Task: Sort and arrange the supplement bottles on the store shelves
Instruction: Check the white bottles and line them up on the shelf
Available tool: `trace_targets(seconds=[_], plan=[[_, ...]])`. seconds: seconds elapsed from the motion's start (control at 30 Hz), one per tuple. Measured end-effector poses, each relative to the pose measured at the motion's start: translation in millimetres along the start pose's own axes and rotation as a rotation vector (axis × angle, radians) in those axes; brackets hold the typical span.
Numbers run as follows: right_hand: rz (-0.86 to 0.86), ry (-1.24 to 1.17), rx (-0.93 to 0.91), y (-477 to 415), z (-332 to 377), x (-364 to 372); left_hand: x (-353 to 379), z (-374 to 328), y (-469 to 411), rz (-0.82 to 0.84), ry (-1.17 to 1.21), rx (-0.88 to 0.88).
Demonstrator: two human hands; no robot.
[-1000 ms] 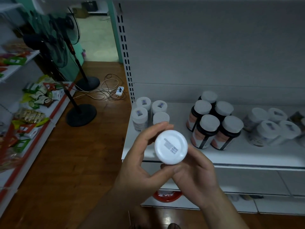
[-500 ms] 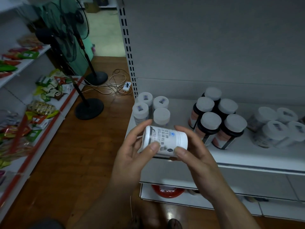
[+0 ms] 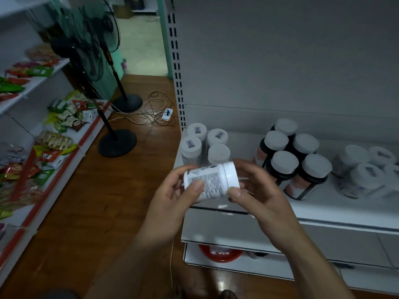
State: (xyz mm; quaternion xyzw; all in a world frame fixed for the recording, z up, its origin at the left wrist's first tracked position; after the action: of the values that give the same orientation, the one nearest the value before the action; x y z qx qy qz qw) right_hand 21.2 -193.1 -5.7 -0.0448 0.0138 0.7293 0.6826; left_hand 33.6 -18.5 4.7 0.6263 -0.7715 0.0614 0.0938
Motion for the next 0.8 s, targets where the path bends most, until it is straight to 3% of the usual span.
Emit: trace_targets(seconds=[0.17,0.37,0.57,0.8], plan=[[-0.099,-0.047,0.041,-1,-3,5,-5,0,3,0.088,-0.015,0.004],[-0.031,0.019,-0.021,2,10,12,-11,-8,-7,0.124,-0.059,0.014],[-0.195,0.019,0.044,-2,8,8,-11,-4,-12,0.201,-0.030,-0.002],[-0.090,0.106,-0.024,1,13,17,-12,-2,-20,0.170,-0.071,-0.005]])
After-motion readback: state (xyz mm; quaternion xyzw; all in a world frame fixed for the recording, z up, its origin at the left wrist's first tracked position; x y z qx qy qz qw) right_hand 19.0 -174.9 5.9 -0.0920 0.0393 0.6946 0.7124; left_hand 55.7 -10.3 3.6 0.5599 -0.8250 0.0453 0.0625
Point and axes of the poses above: each hand's wrist, its own y-axis away from the middle knuckle, its own x-axis out of the palm, z = x × y, the point moved 5 cm from there along -y, towards the middle knuckle, and after that the axes turned 7 degrees about y, right-handed, at the moved point
